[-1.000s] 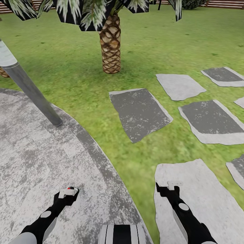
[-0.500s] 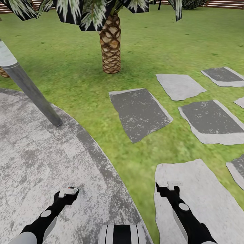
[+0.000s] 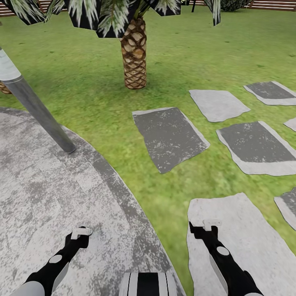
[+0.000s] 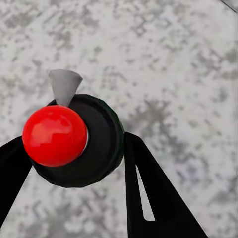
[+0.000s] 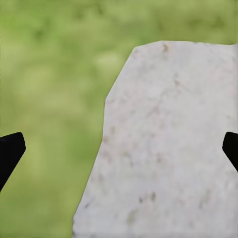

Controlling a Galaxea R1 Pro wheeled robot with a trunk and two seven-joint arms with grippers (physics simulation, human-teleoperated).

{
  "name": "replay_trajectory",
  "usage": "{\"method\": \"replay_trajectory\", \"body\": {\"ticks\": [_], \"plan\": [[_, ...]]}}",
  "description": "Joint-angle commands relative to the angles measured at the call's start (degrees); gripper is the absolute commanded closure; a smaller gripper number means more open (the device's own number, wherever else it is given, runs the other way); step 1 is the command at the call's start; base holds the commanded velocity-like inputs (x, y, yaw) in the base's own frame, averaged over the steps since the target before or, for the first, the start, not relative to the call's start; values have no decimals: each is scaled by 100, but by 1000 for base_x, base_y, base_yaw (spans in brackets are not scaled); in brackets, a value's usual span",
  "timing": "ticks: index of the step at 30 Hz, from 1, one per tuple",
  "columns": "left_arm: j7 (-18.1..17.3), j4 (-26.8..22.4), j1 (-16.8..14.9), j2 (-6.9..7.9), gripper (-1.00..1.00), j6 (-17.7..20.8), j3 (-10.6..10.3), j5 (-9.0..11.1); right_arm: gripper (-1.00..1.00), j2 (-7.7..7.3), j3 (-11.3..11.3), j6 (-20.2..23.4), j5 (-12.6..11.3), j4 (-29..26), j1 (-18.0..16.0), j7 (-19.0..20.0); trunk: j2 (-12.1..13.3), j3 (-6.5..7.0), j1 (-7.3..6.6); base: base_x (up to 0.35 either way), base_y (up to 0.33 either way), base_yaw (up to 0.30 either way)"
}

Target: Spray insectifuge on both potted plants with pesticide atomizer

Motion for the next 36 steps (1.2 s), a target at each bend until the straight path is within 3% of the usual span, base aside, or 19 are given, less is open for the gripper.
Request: {"method": "replay_trajectory", "body": {"ticks": [1, 12, 28, 36], "plan": [[-39, 4, -3, -2, 100, -16, 45, -27, -100, 0, -3, -17, 4, 3, -2, 4, -1, -3, -1, 0, 0, 0], [-42, -4, -3, -5, 100, -19, 45, -22, -100, 0, -3, -19, 4, 0, -2, -1, -1, -3, -1, 0, 0, 0], [-90, 81, -3, -19, 100, -16, 43, -21, -100, 32, 5, -43, 21, 22, -2, 1, 20, 351, -42, 0, 0, 0], [-102, 15, -3, 2, 100, 9, 68, -13, -100, -269, -74, -106, 13, -5, -2, -31, 31, 594, -63, 0, 0, 0]]}}
